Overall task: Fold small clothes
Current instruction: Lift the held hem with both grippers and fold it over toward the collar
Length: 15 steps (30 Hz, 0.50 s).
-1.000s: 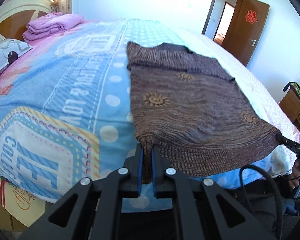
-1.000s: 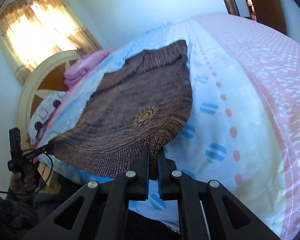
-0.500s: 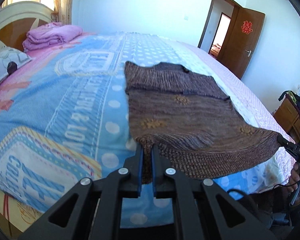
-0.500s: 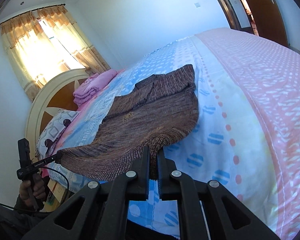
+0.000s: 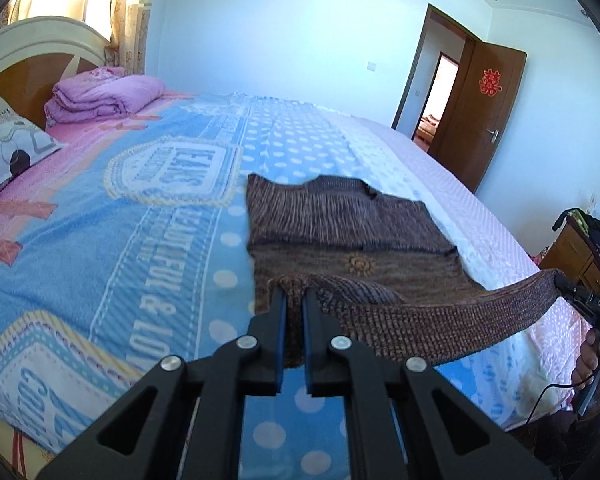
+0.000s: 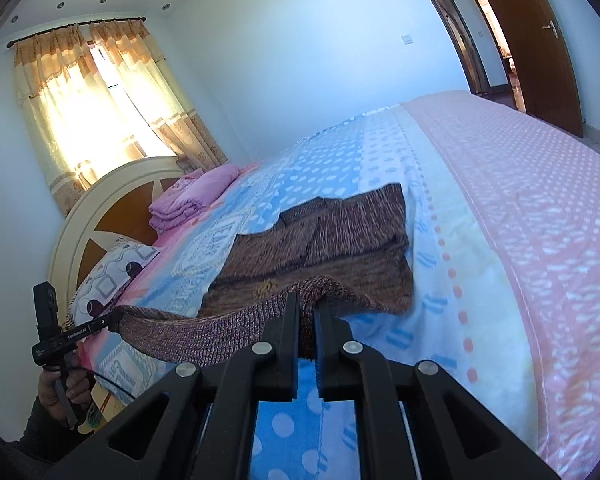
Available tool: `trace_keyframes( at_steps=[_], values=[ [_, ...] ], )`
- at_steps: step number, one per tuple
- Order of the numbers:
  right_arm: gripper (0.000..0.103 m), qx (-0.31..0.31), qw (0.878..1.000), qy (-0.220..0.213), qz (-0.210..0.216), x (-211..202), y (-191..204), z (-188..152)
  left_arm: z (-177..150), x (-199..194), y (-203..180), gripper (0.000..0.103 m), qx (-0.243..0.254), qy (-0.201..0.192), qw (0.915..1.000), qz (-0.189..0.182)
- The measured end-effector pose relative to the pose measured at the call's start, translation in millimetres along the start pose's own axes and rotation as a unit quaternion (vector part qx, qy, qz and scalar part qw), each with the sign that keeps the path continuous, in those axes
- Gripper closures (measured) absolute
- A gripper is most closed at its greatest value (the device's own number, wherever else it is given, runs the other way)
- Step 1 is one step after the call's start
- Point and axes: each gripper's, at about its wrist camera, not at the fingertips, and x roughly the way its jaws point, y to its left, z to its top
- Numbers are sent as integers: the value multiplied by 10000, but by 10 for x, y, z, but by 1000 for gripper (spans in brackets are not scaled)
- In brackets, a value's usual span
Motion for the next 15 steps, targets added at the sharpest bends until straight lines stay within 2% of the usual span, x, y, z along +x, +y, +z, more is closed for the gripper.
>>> trace_keyframes(
  at_steps=[6,15],
  values=[
    [98,-114,9996,-251,76,83,111,284,237,71,2,95,-14,-200,9998,31],
    [98,-132,9995,-274,52,471,18,659,697,444,58,95,-163,-284,9995,5]
  ],
)
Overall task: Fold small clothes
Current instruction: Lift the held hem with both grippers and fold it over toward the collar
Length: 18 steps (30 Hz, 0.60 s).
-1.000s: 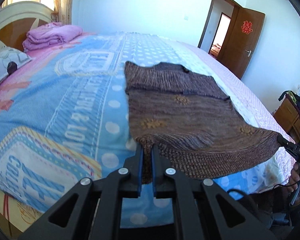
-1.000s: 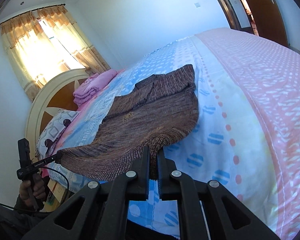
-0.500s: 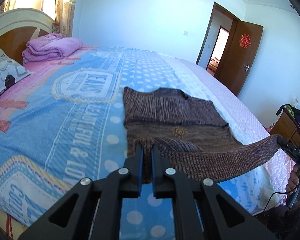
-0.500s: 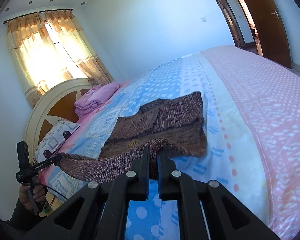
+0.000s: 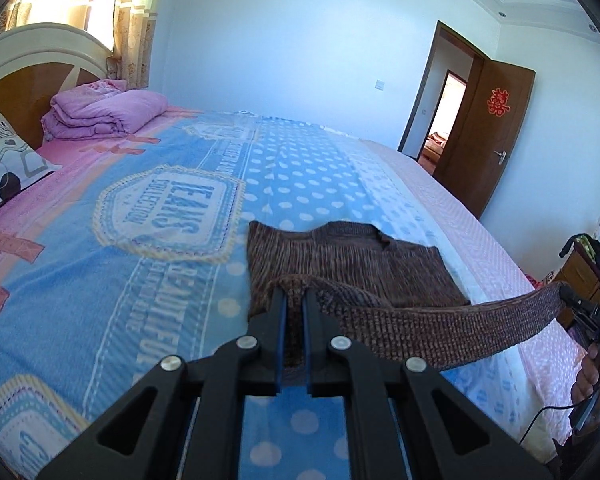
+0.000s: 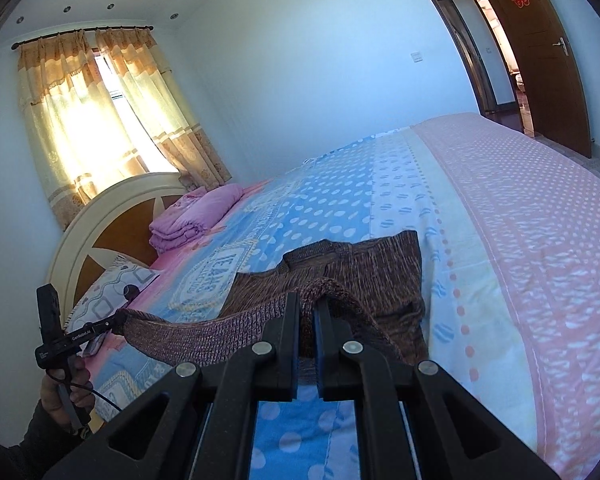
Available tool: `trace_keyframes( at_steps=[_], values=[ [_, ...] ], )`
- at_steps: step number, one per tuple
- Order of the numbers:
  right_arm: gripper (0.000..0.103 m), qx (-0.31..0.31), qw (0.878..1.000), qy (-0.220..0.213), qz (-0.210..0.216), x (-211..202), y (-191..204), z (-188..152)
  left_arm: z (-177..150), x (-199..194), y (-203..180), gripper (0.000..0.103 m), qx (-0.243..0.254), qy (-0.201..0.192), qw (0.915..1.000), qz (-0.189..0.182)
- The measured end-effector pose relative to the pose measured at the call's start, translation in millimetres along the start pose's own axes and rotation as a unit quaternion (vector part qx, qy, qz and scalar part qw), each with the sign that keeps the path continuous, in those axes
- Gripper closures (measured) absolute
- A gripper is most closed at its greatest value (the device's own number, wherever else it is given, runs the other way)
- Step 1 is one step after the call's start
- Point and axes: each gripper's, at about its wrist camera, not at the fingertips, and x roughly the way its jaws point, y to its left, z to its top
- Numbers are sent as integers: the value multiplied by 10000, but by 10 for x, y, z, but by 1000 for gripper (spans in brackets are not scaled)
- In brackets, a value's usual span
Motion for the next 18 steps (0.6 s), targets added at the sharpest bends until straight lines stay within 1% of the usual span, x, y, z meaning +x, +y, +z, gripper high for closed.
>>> trace_keyframes(
  at_steps=[5,10,18],
  values=[
    [98,38,9999,-58,-86,213,-84,219,217,191,-60,95,92,-51,9999,-27],
    [98,63,9998,23,-180,494,-160,371,361,394,-51,95,84,-5,10000,20],
    [98,67,9990,312,-307,1077,-293,572,544,984,51,95,102,200,9990,398]
  ],
)
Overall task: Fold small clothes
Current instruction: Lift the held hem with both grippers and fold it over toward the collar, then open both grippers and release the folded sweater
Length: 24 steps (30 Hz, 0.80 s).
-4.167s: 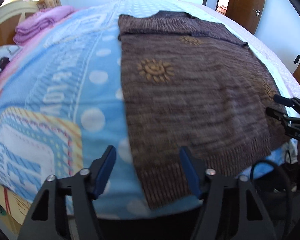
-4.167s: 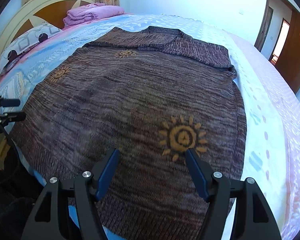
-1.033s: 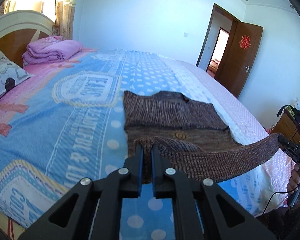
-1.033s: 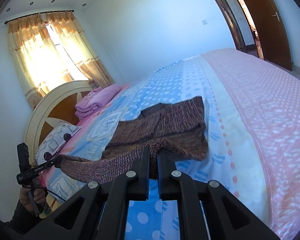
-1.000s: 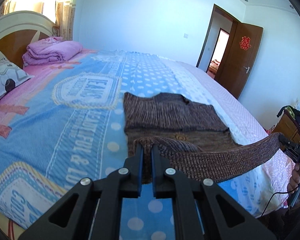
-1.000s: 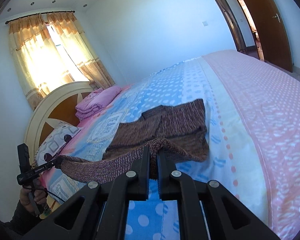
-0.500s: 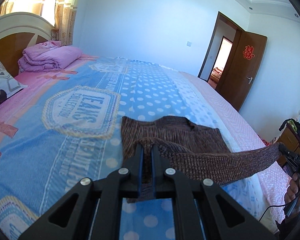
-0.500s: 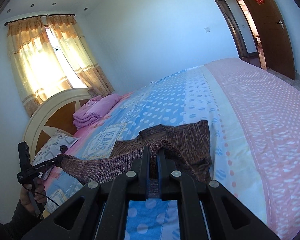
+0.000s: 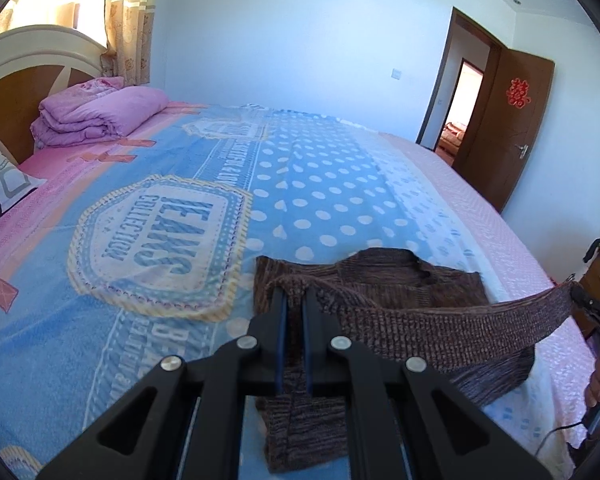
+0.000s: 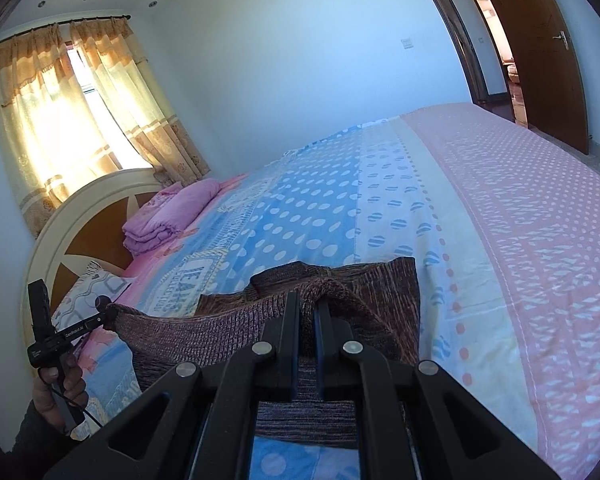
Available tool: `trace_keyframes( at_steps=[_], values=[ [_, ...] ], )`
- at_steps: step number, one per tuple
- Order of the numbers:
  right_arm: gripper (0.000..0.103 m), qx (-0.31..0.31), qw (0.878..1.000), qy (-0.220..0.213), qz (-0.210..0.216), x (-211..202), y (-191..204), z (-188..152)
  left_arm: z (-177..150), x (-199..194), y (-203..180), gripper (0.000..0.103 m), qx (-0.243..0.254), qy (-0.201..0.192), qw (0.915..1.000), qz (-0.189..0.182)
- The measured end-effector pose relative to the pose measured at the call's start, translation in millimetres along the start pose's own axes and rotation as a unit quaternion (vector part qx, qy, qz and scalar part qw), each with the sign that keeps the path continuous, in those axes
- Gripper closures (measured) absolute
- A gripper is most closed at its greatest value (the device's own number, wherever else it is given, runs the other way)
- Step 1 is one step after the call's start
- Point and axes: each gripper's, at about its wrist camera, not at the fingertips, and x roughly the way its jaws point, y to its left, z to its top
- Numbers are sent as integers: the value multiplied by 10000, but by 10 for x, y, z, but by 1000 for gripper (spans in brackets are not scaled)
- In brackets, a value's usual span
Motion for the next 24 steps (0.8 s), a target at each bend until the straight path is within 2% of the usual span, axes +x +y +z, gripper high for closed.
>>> trace_keyframes(
  at_steps=[6,9,10,13,14,15,16,17,18,19,21,23,24],
  values=[
    [98,146,9990,337,-242,569,-209,111,78,683,-30,95,104,367,9992,154],
    [98,308,9963,676,-434,942,-397,87,-40,1104,-99,95,350,607,9962,526],
    [98,284,9945,856,-529,1098,-454,56,-101,1243,-110,91,423,708,9941,703],
    [97,71,9884,1213,-911,1439,-567,-52,-246,1419,-66,88,440,885,9896,1043],
    [92,-19,9858,1264,-1105,1509,-598,-89,-267,1392,-49,86,414,872,9901,1019],
    [81,-67,9844,1248,-1238,1526,-620,-109,-295,1321,-35,80,427,813,9910,974],
    [72,-152,9825,1229,-1388,1527,-629,-130,-314,1269,-40,66,479,765,9912,973],
    [50,-281,9801,1254,-1512,1516,-617,-160,-346,1186,-50,57,606,694,9905,1023],
    [39,-393,9782,1275,-1591,1503,-601,-186,-378,1125,-70,39,743,628,9897,1048],
    [31,-575,9752,1281,-1709,1482,-565,-225,-438,1034,-103,28,971,550,9882,1050],
    [31,-1113,9649,1365,-1948,1482,-464,-313,-527,1016,-195,25,1466,543,9801,1220],
    [31,-1796,9445,1552,-2272,1567,-349,-424,-585,1105,-259,24,1875,621,9712,1333],
    [31,-2006,9367,1646,-2352,1616,-313,-460,-616,1175,-296,24,2091,650,9640,1511]
  ],
)
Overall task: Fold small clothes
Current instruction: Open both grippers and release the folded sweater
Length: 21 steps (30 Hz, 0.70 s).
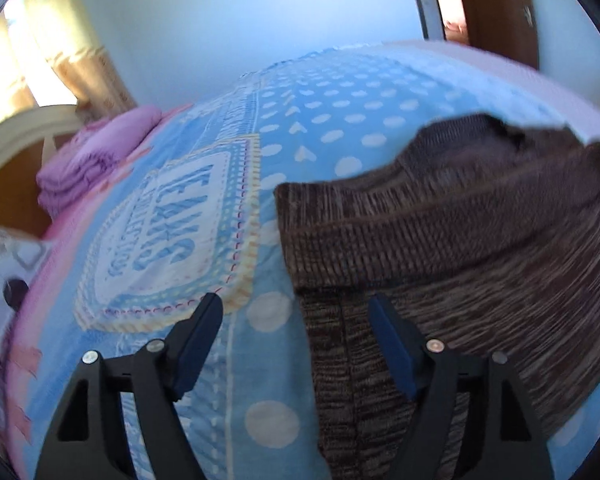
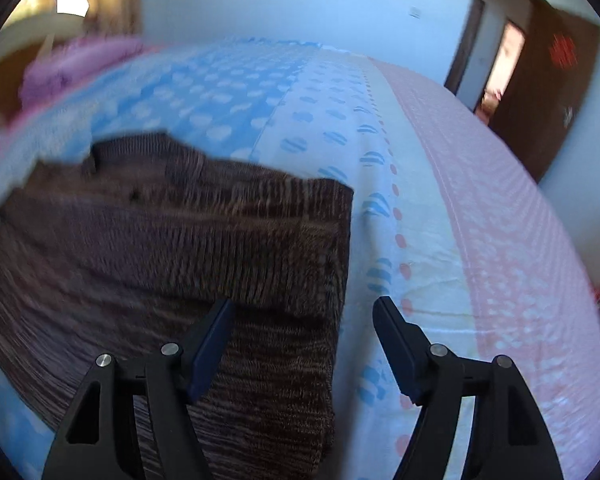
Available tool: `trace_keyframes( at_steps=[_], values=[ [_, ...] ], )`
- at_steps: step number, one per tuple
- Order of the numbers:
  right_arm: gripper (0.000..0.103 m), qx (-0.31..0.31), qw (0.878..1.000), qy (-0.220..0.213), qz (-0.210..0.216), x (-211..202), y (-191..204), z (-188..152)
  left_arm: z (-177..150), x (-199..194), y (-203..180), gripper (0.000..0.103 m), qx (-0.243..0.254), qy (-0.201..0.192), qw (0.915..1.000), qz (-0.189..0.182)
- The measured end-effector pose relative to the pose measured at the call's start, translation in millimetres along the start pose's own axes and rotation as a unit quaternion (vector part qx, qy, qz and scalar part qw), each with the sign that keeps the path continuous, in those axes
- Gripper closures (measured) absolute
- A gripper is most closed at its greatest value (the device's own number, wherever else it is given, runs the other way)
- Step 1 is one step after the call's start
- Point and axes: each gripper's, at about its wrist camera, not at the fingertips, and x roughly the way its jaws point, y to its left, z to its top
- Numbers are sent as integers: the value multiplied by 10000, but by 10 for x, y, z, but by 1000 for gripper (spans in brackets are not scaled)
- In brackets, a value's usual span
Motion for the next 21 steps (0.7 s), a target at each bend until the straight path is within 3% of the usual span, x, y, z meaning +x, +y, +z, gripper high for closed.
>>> trace_keyframes(
  at_steps=[2,6,9,14,16,18,20,21],
  values=[
    [31,-434,9987,52,-256,73,131,15,56,132,-25,22,113,45,9997,217],
    [31,-600,9969,-28,-513,137,147,211,309,292,55,21,-98,52,9985,542],
    [31,-488,9953,-244,-806,145,40,487,492,428,197,21,-415,160,9955,841],
    [31,95,9934,-511,-1026,77,-235,788,625,664,548,20,-1205,525,9874,884],
    [31,249,9939,-501,-951,45,-306,791,577,712,618,19,-1390,716,9844,810],
    [31,325,9964,-509,-601,-46,-300,718,498,685,621,19,-1394,798,9845,704],
    [31,134,9989,-457,54,-130,-132,606,410,575,568,19,-1203,703,9880,668],
    [31,-300,9982,-320,410,-170,47,499,369,500,520,18,-1072,614,9902,651]
  ],
)
